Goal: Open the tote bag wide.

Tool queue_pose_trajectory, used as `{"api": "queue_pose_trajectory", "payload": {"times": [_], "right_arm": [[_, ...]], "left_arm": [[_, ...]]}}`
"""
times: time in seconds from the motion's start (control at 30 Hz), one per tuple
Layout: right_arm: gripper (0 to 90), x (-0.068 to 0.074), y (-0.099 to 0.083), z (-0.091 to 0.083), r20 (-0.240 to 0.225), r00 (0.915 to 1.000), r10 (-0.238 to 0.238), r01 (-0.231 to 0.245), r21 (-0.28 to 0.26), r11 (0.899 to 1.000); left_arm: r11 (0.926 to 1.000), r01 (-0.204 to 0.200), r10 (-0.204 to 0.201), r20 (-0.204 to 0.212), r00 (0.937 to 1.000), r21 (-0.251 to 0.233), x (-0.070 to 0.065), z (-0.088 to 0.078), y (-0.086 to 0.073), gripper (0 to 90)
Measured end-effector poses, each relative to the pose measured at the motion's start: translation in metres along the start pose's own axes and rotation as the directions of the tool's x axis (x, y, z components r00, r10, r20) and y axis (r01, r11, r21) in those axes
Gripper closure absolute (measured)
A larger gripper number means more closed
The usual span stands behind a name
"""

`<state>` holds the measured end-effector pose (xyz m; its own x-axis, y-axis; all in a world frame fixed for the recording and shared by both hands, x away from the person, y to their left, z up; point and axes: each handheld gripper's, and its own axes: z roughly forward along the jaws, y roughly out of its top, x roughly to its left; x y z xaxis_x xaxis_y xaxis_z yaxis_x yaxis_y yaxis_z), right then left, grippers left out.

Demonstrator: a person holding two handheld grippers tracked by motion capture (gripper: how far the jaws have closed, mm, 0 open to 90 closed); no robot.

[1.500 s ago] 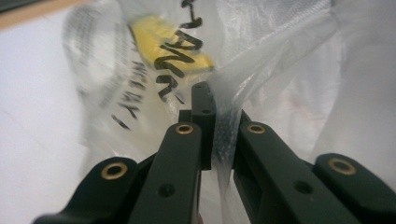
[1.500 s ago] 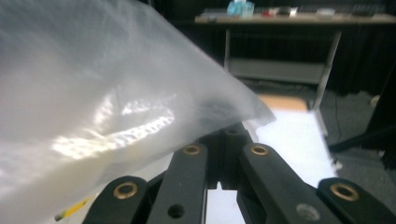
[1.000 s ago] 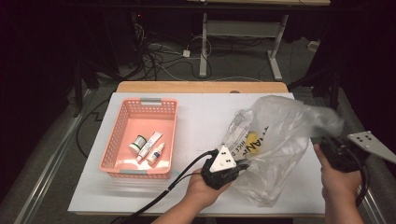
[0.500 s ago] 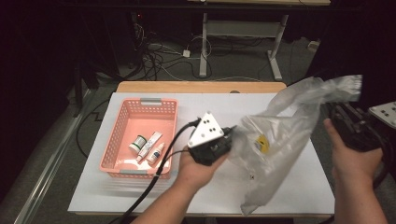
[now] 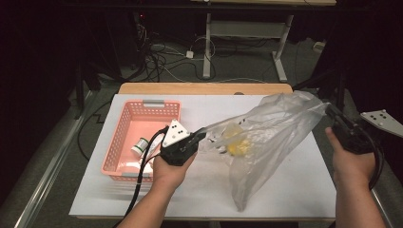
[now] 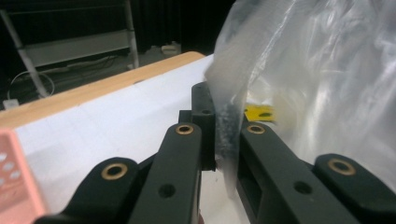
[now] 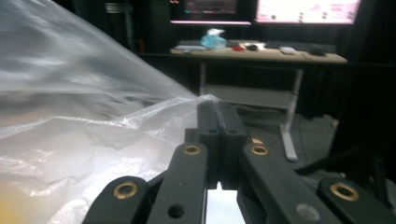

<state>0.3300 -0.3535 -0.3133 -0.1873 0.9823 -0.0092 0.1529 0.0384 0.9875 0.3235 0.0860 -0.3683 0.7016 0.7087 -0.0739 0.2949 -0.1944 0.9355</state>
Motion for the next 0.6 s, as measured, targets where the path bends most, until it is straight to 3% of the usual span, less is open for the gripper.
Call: {"api": "queue_pose_trajectory", "payload": {"times": [0.07,0.17,0.27,0.33,0.37,0.4,0.43,0.47,0.5,0.6], "right_arm": [[90.0,-0.008,-0.012,-0.001,0.014,0.9997,0.019,-0.019,0.026,0.999],[90.0,-0.008,-0.028,0.002,0.011,0.9998,0.017,-0.017,0.06,0.998],[90.0,-0.006,-0.04,0.007,0.003,0.9998,0.017,-0.018,0.088,0.996],[90.0,-0.003,-0.055,0.013,-0.005,0.9999,0.009,-0.009,0.126,0.992],[90.0,-0.001,-0.068,0.02,-0.014,0.9998,0.014,-0.011,0.153,0.988],[90.0,0.0,-0.075,0.024,-0.016,0.9998,0.014,-0.011,0.171,0.985],[90.0,0.002,-0.082,0.027,-0.017,0.9997,0.02,-0.016,0.189,0.982],[90.0,0.002,-0.082,0.027,-0.017,0.9997,0.02,-0.016,0.189,0.982],[90.0,0.003,-0.095,0.035,-0.016,0.9993,0.033,-0.029,0.218,0.976],[90.0,0.001,-0.111,0.044,-0.01,0.999,0.043,-0.039,0.251,0.967]], "left_arm": [[0.9996,-0.019,0.019,-0.002,0.9998,0.023,-0.005,0.001,-0.009,87.9],[0.9975,-0.036,0.035,0.019,0.9992,0.06,-0.017,0.006,-0.026,87.9],[0.9905,-0.059,0.055,0.038,0.9978,0.124,-0.025,0.013,-0.045,87.9],[0.9818,-0.075,0.068,0.043,0.9968,0.175,-0.029,0.018,-0.059,87.9],[0.9692,-0.086,0.077,0.051,0.9958,0.23,-0.03,0.023,-0.072,87.9],[0.9624,-0.095,0.086,0.048,0.9951,0.254,-0.03,0.025,-0.078,87.9],[0.9624,-0.095,0.086,0.048,0.9951,0.254,-0.03,0.025,-0.078,87.9],[0.9561,-0.096,0.086,0.048,0.9952,0.277,-0.029,0.026,-0.084,87.9],[0.9486,-0.098,0.088,0.047,0.995,0.301,-0.028,0.028,-0.089,87.9],[0.9224,-0.104,0.095,0.042,0.9945,0.372,-0.026,0.031,-0.098,87.9]]}}
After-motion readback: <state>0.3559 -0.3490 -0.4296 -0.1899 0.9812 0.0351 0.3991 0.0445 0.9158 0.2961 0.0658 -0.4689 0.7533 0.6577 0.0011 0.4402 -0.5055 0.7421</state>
